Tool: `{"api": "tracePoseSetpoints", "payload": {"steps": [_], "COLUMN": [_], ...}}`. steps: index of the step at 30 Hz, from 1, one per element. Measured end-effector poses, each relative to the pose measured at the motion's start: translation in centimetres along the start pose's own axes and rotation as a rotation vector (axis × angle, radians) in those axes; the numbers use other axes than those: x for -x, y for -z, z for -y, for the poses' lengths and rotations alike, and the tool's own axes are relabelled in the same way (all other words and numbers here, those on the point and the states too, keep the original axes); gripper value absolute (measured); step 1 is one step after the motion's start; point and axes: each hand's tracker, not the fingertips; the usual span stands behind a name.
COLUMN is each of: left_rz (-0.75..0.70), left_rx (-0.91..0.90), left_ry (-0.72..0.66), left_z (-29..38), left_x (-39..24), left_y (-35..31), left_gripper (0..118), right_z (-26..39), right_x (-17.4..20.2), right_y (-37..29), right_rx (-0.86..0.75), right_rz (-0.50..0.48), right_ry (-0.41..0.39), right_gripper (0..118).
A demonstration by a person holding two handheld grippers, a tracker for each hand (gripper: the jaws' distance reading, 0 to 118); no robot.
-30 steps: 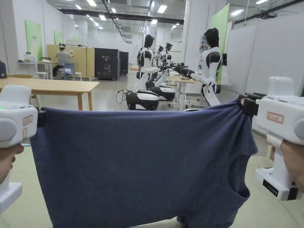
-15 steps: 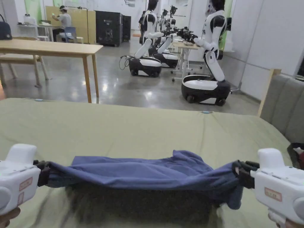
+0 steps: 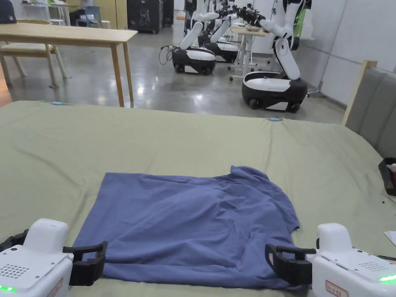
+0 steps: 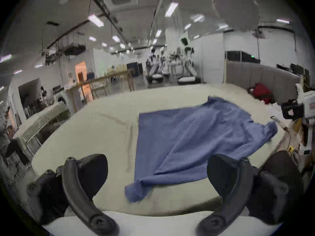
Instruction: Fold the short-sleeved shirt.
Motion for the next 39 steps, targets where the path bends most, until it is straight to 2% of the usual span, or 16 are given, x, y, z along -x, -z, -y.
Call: {"api": "tracePoseSetpoints", "payload": {"steps": [2, 3, 4, 5, 6, 9, 16, 17, 18, 19, 32, 33, 35, 37, 38, 39], "left_rz": [0.004, 0.005, 0.036, 0.087, 0.132, 0.058, 0.004, 0.008, 0.009, -0.003, -0.049, -0.062, -0.043, -0.065, -0.056, -0.067], "left_rx": [0.001, -0.002, -0.011, -0.005, 0.022, 0.071, 0.142, 0.167, 0.192, 0.225, 0.295, 0.323, 0.349, 0.333, 0.338, 0.335], "left_ry": [-0.014, -0.036, -0.08, -0.116, -0.128, -0.037, -0.092, -0.12, -0.144, -0.151, -0.078, -0.069, -0.103, -0.073, -0.048, -0.041], "left_z": [0.1, 0.4, 1.0, 1.5, 1.8, 2.3, 3.8, 4.4, 4.8, 5.2, 6.7, 6.6, 6.2, 6.0, 5.6, 5.5], "left_x": [-1.1, -1.2, -1.2, -1.4, -1.3, -1.9, 1.8, 2.5, 3.1, 3.7, 5.6, 5.5, 5.4, 4.9, 4.6, 4.4], "left_y": [-1.2, -1.4, -1.7, -1.9, -1.6, -1.4, -0.6, -0.4, 0.0, 0.5, 8.5, 9.0, 9.3, 8.9, 8.9, 8.8], "left_gripper": [115, 109, 92, 47, 0, 0, 7, 30, 88, 118, 110, 92, 0, 1, 1, 1], "right_z": [0.0, 0.4, 0.8, 1.1, 1.5, 2.5, 3.0, 3.2, 3.4, 3.7, 5.1, 5.2, 5.5, 5.5, 5.6, 5.7], "right_x": [2.1, 2.9, 3.5, 3.8, 4.1, 4.0, 2.9, 2.7, 2.5, 2.3, -0.7, -1.0, -1.6, -2.0, -2.3, -2.8], "right_y": [-1.0, -1.4, -1.5, -1.5, -1.3, -0.1, 0.5, 0.5, 0.7, 0.6, 3.4, 3.5, 3.5, 3.0, 2.6, 2.3], "right_rx": [-0.051, -0.065, -0.09, -0.111, -0.12, -0.094, -0.039, -0.028, -0.017, -0.01, 0.102, 0.109, 0.12, 0.108, 0.093, 0.077], "right_rz": [0.044, 0.071, 0.104, 0.13, 0.15, 0.138, 0.154, 0.157, 0.166, 0.178, 0.217, 0.221, 0.233, 0.253, 0.257, 0.25], "right_ry": [-0.042, -0.06, -0.057, -0.04, -0.035, -0.03, -0.019, -0.023, -0.031, -0.039, -0.006, 0.003, 0.02, 0.027, 0.031, 0.045], "right_gripper": [118, 108, 82, 33, 0, 0, 0, 0, 0, 0, 0, 0, 0, 4, 22, 75]}}
